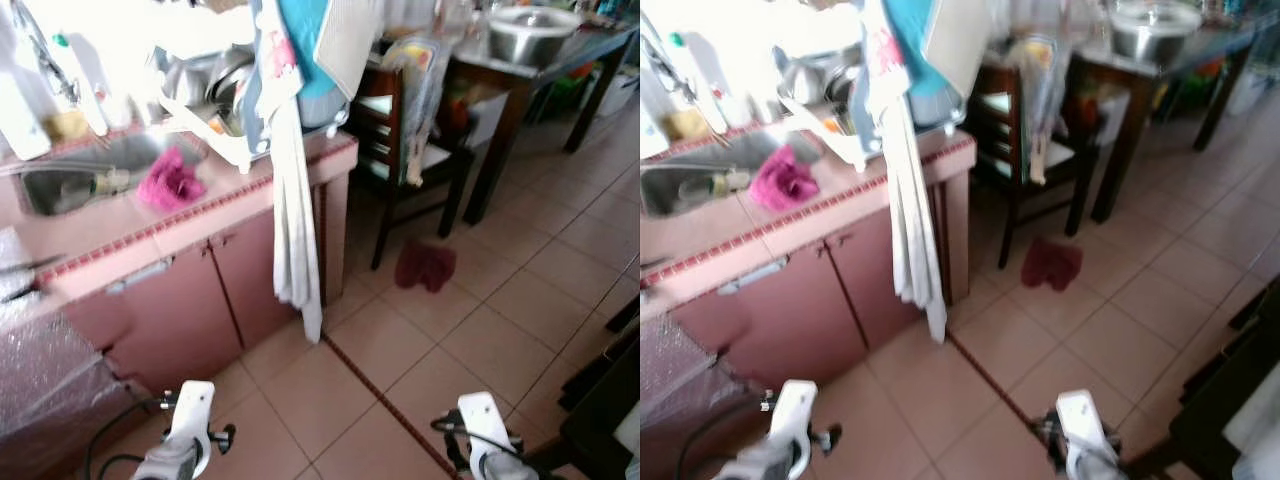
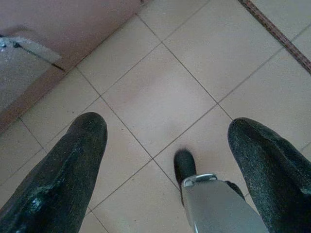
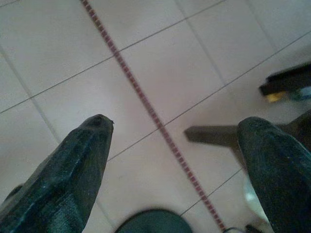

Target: Kitchen organization

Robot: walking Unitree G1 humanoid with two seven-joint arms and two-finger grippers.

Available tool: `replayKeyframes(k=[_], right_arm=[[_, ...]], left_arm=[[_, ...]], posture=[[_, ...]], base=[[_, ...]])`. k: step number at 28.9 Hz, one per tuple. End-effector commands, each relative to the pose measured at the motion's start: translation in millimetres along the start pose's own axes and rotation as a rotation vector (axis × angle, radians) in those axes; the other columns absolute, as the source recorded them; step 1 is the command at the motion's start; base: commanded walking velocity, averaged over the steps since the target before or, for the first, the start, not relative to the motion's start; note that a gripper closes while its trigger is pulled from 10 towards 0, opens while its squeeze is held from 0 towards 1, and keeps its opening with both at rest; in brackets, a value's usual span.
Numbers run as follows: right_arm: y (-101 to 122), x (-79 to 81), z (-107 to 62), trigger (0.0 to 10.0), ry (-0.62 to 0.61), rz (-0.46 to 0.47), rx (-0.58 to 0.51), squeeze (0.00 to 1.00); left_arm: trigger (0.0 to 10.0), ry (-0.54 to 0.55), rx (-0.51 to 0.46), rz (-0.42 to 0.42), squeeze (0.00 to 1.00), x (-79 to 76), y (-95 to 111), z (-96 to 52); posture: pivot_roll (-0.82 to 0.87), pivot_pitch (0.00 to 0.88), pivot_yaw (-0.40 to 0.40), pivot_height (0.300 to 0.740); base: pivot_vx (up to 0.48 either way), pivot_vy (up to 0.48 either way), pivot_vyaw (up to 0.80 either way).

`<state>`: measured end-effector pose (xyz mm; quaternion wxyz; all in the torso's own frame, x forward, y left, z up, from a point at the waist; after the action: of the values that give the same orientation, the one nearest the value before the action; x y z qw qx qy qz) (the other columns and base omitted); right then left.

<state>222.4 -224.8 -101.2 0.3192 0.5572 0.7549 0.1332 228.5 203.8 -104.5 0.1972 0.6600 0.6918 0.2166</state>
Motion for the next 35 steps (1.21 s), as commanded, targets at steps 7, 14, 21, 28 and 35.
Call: replayKeyframes(k=[7,14,21,28,35], right_arm=[[-5,13.2,-1.0,10.0,0.04,-0.014,0.024,0.0],[-4,13.9,-0.7,10.0,0.041,-0.03,0.028,0.0],[-11,15.2,-2.0,10.0,0.039,-0.021,0.05,0.0],[-11,13.3,-1.8,10.0,0.041,-0.006,0.051,0.0],[-17,9.8,-2.1,10.0,0.018,0.187,0.095,0.0]], left_arm=[[10.0,0.031,0.003,-0.023,0.0,9.8,2,-0.7],[10.0,0.03,0.003,-0.012,0.0,9.9,4,-0.6],[10.0,0.031,0.0,-0.009,0.0,9.9,6,-0.4],[10.0,0.035,0.006,-0.01,0.0,9.8,4,-0.5],[10.0,0.046,0.033,0.008,0.0,13.1,-5,-1.5]], posture=[[-0.02,0.0,0.031,0.74],[-0.02,0.0,0.032,0.74],[-0.02,0.0,0.036,0.74],[-0.02,0.0,0.034,0.74],[-0.03,0.0,0.033,0.74]], base=[[0.0,0.0,0.0],[0.0,0.111,0.0],[0.0,0.0,0.0],[0.0,0.0,0.0],[0.0,0.0,-0.24]])
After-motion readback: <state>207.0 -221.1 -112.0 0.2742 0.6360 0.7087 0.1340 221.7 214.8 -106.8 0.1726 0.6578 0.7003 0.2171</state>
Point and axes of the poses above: a point about 5 cm out from each wrist's last joint towards the gripper, its own z axis pointing out of the wrist towards the gripper, its own y axis along the axis of the wrist's last joint, x = y × z, the point moved 4 cm from there along z, pointing out of the wrist towards the gripper, and after that the axes turned 6 degrees about -z, right-handed, at the moved point
